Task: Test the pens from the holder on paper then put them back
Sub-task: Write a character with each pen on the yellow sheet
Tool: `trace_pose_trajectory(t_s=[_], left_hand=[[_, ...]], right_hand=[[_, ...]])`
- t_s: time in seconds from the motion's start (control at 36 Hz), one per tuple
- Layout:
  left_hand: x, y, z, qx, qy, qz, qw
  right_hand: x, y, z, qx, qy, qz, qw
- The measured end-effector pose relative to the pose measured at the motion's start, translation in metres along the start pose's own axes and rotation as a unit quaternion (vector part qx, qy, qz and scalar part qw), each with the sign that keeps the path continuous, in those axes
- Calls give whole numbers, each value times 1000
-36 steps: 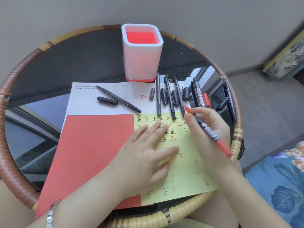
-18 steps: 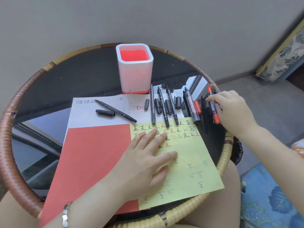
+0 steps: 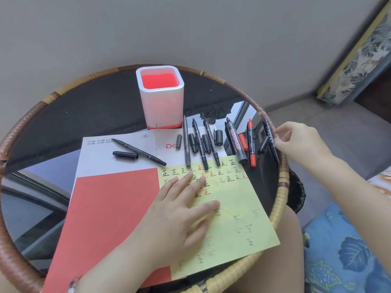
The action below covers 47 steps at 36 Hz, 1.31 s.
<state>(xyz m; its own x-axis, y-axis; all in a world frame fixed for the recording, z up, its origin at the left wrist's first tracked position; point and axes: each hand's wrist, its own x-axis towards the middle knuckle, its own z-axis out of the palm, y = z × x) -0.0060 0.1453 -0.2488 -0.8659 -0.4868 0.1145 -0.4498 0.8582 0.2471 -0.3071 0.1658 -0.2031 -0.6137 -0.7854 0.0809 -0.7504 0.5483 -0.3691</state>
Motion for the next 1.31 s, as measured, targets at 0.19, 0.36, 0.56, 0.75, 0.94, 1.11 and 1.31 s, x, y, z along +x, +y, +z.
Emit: trace_pose_trajectory(t_s=[0.19,0.36,0.56,0.75,0.94,1.11,1.31], left_hand=[[1,0,0,-3,2,0,1000],[1,0,-1,1,-2,-1,1000],[2,0,-2,-6,1,-1,1000],[2,0,-3,-6,0,-2,1000],[3,0,-3,-11,-3,-1,1000],[3,-1,-4,-11,-3,2,1000],[3,-1,-3,-19,-4,1,1000]], right_hand=[[-1,-15,3,5,-42,27,999],[-5,-18,-3,54,-42,58,996],[-38,-45,-22,401,-29,23,915],[-87,-76,2,478,-50,-36,876],[-110,-92,28,510,-79,-19,856],[-105,-89,48,439,42,10,898],[-103,-81,64,409,90,12,908]])
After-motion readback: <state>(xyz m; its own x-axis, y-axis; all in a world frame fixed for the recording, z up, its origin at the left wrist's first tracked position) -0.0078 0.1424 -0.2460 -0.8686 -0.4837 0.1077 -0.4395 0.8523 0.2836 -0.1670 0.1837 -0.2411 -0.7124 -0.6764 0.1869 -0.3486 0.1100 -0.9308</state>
